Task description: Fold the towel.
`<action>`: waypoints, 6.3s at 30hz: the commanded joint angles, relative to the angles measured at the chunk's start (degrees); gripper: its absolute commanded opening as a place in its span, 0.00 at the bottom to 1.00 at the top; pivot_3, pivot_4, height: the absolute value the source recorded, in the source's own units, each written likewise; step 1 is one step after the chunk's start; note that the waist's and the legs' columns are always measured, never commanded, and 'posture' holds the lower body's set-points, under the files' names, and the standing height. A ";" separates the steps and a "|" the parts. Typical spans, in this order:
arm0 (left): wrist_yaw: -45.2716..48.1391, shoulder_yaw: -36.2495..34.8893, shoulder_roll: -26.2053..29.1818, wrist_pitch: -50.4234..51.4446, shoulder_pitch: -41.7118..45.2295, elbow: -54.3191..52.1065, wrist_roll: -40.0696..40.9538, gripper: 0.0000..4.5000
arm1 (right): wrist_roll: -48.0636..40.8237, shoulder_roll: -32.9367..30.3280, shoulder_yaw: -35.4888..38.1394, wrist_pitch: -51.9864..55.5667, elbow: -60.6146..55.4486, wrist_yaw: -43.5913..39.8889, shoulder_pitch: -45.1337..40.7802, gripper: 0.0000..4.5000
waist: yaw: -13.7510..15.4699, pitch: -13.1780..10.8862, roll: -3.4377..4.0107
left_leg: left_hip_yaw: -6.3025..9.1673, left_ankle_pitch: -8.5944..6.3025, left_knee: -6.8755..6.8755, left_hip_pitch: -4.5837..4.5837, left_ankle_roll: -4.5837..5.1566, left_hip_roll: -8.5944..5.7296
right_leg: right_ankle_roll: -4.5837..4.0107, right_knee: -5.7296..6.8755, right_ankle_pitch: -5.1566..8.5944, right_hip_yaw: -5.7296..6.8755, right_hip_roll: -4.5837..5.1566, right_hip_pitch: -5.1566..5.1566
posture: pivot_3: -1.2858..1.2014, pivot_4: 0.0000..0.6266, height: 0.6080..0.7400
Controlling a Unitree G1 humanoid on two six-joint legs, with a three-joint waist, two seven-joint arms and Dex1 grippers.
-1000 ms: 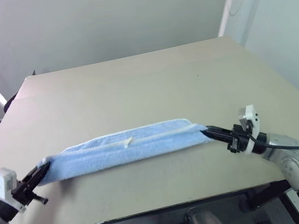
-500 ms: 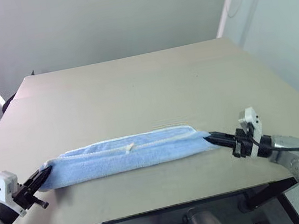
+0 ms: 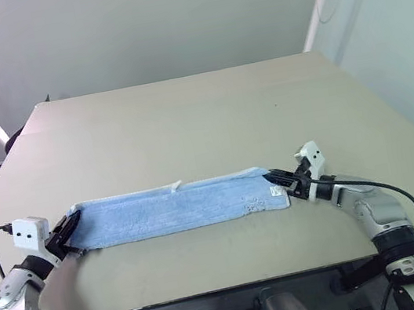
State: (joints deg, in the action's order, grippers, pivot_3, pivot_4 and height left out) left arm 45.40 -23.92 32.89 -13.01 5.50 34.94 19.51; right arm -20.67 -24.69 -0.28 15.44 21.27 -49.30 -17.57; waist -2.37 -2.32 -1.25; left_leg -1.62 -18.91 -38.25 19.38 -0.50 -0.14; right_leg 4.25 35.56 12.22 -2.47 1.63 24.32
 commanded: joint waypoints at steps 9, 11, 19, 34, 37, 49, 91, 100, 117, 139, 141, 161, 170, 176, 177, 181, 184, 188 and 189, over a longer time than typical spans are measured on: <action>-1.37 -0.49 -1.31 -2.60 1.78 2.48 1.26 0.65 | 1.13 3.01 2.68 -8.37 9.32 -1.39 -6.44 0.56 | -0.07 0.03 0.00 | 0.01 0.00 0.00 -0.01 0.00 0.02 | 0.02 0.05 -0.03 -0.02 0.06 0.01 | 0.52 0.00 1.00; -3.15 -1.91 -0.80 -2.57 2.08 1.83 1.85 0.81 | 0.82 3.04 3.63 -6.95 8.95 -0.22 -7.23 0.73 | -0.11 0.03 0.00 | 0.01 0.00 0.00 -0.02 0.00 0.02 | 0.01 0.11 -0.03 -0.03 0.08 0.02 | 0.52 0.00 1.00; -4.63 -5.47 3.04 5.04 -0.46 -13.23 7.78 1.00 | -9.46 -4.07 10.16 27.52 6.55 2.48 -16.06 0.99 | -0.03 0.02 0.02 | 0.02 0.00 -0.02 0.02 -0.02 0.01 | -0.02 0.33 -0.03 -0.10 0.19 0.19 | 0.52 0.00 1.00; 5.63 1.57 8.51 28.62 -10.77 -48.71 17.53 1.00 | -24.01 -18.45 8.23 65.24 -1.45 -12.82 -11.56 0.99 | -0.31 -0.03 0.16 | -0.02 0.00 0.00 0.02 0.02 0.00 | 0.00 -0.01 0.18 -0.03 -0.19 0.02 | 0.52 0.00 1.00; 6.37 4.65 7.91 28.67 -12.60 -50.84 15.66 1.00 | -25.23 -17.97 9.65 68.16 -1.92 -11.76 -9.50 0.99 | -0.30 -0.03 0.17 | -0.11 0.00 0.00 0.02 0.02 0.00 | 0.03 -0.02 0.18 -0.13 -0.23 0.02 | 0.52 0.00 1.00; 8.66 12.93 6.68 27.06 -15.17 -50.27 8.67 1.00 | -24.71 -7.55 13.80 72.96 -0.96 -1.17 -7.60 0.99 | -0.30 -0.01 0.14 | -0.12 0.00 -0.03 0.01 0.02 0.01 | 0.03 -0.06 0.22 -0.19 -0.29 -0.01 | 0.52 0.00 1.00; 5.92 12.08 6.77 29.25 -14.26 -48.07 5.34 1.00 | -16.01 -27.79 6.06 49.72 -3.92 -13.59 -9.37 0.01 | -0.27 -0.18 0.68 | -0.13 -0.34 0.07 0.18 0.60 0.01 | 0.27 -0.45 0.09 -0.45 -0.47 0.14 | 0.52 0.00 1.00; 4.92 13.02 6.66 29.91 -13.57 -47.37 4.10 1.00 | -18.27 -27.77 1.25 45.15 -20.24 -20.77 -11.92 0.01 | -0.11 -0.21 0.64 | -0.11 -0.34 0.02 0.03 0.60 0.14 | 0.17 -0.38 0.24 -0.47 -0.66 0.09 | 0.52 0.00 1.00; 3.35 13.47 6.35 31.47 -13.53 -50.08 3.97 1.00 | -8.79 -3.24 -18.84 36.96 -12.37 -15.98 -21.25 0.01 | -0.04 -0.19 0.55 | -0.10 -0.34 -0.01 0.09 0.59 0.11 | -0.02 -0.30 0.06 -0.42 -0.53 0.13 | 0.52 0.00 1.00; 1.13 10.56 6.19 30.82 -17.61 -51.69 4.32 1.00 | -6.83 3.71 -9.41 21.98 -9.18 -16.87 -19.90 0.77 | -0.22 -0.15 0.51 | -0.02 -0.35 0.03 0.09 0.56 -0.08 | 0.10 -0.20 -0.03 -0.29 -0.06 0.15 | 0.52 0.00 1.00; 1.13 10.33 6.14 30.74 -17.58 -51.55 4.28 1.00 | -2.90 4.87 -11.44 14.56 -8.09 -16.08 -17.79 0.77 | -0.23 -0.13 0.50 | -0.02 -0.35 0.03 0.05 0.56 -0.06 | 0.10 -0.16 -0.03 -0.29 -0.10 0.14 | 0.52 0.00 1.00; 0.24 4.88 5.95 34.01 -16.81 -50.43 8.20 1.00 | 8.41 12.61 -16.48 -3.28 10.47 -20.62 -15.14 0.97 | -1.06 0.01 0.41 | -0.03 -0.28 -0.05 -0.09 0.44 -0.08 | 0.07 0.12 -0.03 -0.34 -0.09 0.06 | 0.52 0.00 1.00; 1.94 -3.38 9.81 47.35 -13.05 -40.14 18.03 1.00 | -1.14 9.73 -9.72 20.26 -3.60 -18.03 -18.73 0.99 | -1.28 0.00 0.44 | 0.01 -0.28 -0.06 -0.02 0.44 -0.09 | 0.07 0.19 -0.02 -0.30 -0.10 0.17 | 0.52 0.00 1.00; 1.85 0.39 12.65 60.07 -10.04 -35.92 19.48 1.00 | -4.76 9.57 -8.37 32.84 -2.93 -16.29 -21.63 0.99 | -1.59 -0.01 0.44 | 0.02 -0.27 -0.08 -0.02 0.45 -0.13 | 0.08 0.23 0.00 -0.29 -0.12 0.16 | 0.52 0.00 1.00; 2.17 0.73 12.49 60.91 -9.79 -35.92 19.69 1.00 | -5.17 9.76 -8.07 33.72 -2.84 -15.91 -21.83 0.99 | -1.58 -0.01 0.44 | 0.02 -0.27 -0.07 0.00 0.45 -0.14 | 0.09 0.23 0.01 -0.29 -0.09 0.17 | 0.52 0.00 1.00; 3.83 3.12 11.24 63.21 -9.31 -36.43 20.59 0.92 | -6.10 9.92 -7.55 35.74 -3.92 -14.22 -21.40 1.00 | -1.58 0.00 0.43 | 0.02 -0.28 -0.07 0.06 0.43 -0.14 | 0.10 0.20 0.01 -0.29 -0.03 0.22 | 0.52 0.00 1.00; 4.15 5.41 10.36 65.75 -7.55 -35.35 20.92 0.72 | -6.54 10.09 -7.28 36.82 -3.95 -12.85 -21.09 1.00 | -1.52 0.00 0.43 | 0.04 -0.28 -0.07 0.05 0.42 -0.14 | 0.09 0.23 0.00 -0.29 0.00 0.22 | 0.52 0.00 1.00; 5.07 7.79 9.64 67.02 -5.77 -33.59 20.31 0.38 | -6.78 10.40 -6.96 37.38 -4.48 -10.97 -20.80 1.00 | -1.58 -0.01 0.44 | 0.05 -0.26 -0.07 0.03 0.40 -0.15 | 0.08 0.28 0.00 -0.30 -0.03 0.22 | 0.52 0.00 1.00; 5.26 8.23 9.55 67.05 -5.55 -33.23 20.08 0.32 | -6.72 10.42 -7.00 37.46 -4.57 -10.57 -20.70 1.00 | -1.58 -0.01 0.44 | 0.05 -0.26 -0.07 0.03 0.40 -0.15 | 0.08 0.28 0.00 -0.30 -0.03 0.22 | 0.52 0.00 1.00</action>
State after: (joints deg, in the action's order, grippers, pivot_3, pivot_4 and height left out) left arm 49.79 -16.39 42.48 53.55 -0.99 1.71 39.36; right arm -26.15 -14.60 -8.40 52.75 19.24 -60.47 -37.40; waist -3.96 -2.33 -0.81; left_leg -1.57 -19.17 -38.32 19.41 -0.10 -0.28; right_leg 4.33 35.84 12.23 -2.77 1.60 24.55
